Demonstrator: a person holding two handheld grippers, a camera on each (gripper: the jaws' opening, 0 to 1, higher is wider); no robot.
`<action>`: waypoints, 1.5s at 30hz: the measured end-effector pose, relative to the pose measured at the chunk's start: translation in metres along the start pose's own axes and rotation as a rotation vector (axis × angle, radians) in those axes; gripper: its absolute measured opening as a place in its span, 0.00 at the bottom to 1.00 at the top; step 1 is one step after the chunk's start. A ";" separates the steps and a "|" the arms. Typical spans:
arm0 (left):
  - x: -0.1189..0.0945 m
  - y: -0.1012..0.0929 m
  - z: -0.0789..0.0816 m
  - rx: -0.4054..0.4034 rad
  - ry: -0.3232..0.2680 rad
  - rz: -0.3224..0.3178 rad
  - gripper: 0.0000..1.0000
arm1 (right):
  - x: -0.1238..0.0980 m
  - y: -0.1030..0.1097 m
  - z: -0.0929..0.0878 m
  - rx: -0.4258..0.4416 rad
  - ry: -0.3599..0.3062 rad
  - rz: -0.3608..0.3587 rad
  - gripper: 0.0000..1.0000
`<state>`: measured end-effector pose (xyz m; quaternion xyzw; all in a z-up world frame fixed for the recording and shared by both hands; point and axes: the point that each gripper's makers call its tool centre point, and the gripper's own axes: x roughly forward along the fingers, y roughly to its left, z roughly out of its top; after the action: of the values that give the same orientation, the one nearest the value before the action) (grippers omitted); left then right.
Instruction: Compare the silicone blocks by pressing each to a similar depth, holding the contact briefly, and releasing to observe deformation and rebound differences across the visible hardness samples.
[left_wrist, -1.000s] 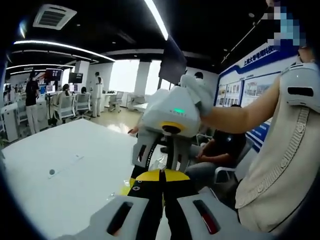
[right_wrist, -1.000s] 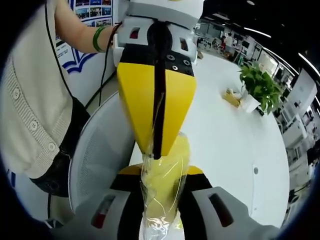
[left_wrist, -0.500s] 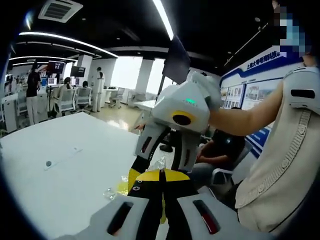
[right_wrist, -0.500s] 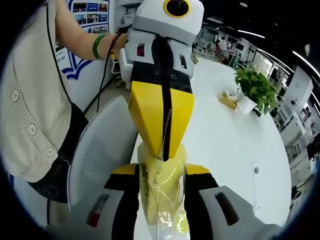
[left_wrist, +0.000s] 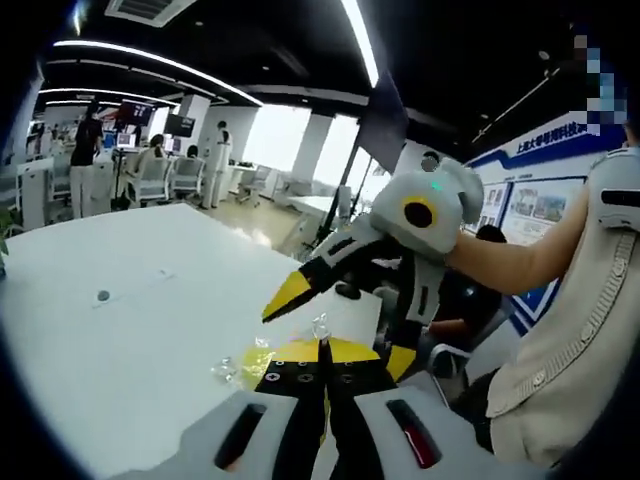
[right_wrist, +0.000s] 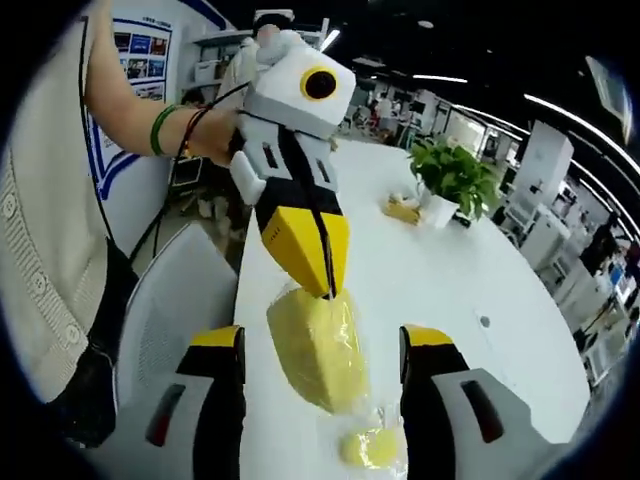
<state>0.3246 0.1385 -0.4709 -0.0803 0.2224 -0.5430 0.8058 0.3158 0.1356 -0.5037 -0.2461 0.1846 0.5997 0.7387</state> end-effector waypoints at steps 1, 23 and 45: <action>0.001 0.003 -0.002 -0.007 0.000 0.004 0.00 | -0.002 -0.002 -0.002 0.010 -0.011 -0.026 0.62; 0.034 0.092 -0.083 -0.332 0.015 0.078 0.00 | -0.052 0.021 -0.091 0.579 -0.222 -0.505 0.84; 0.022 0.191 -0.114 -0.419 0.011 0.163 0.00 | -0.063 0.053 -0.141 0.770 -0.095 -0.541 0.80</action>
<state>0.4414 0.2067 -0.6487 -0.2247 0.3403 -0.4184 0.8116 0.2541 0.0114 -0.5898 0.0342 0.2887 0.2840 0.9137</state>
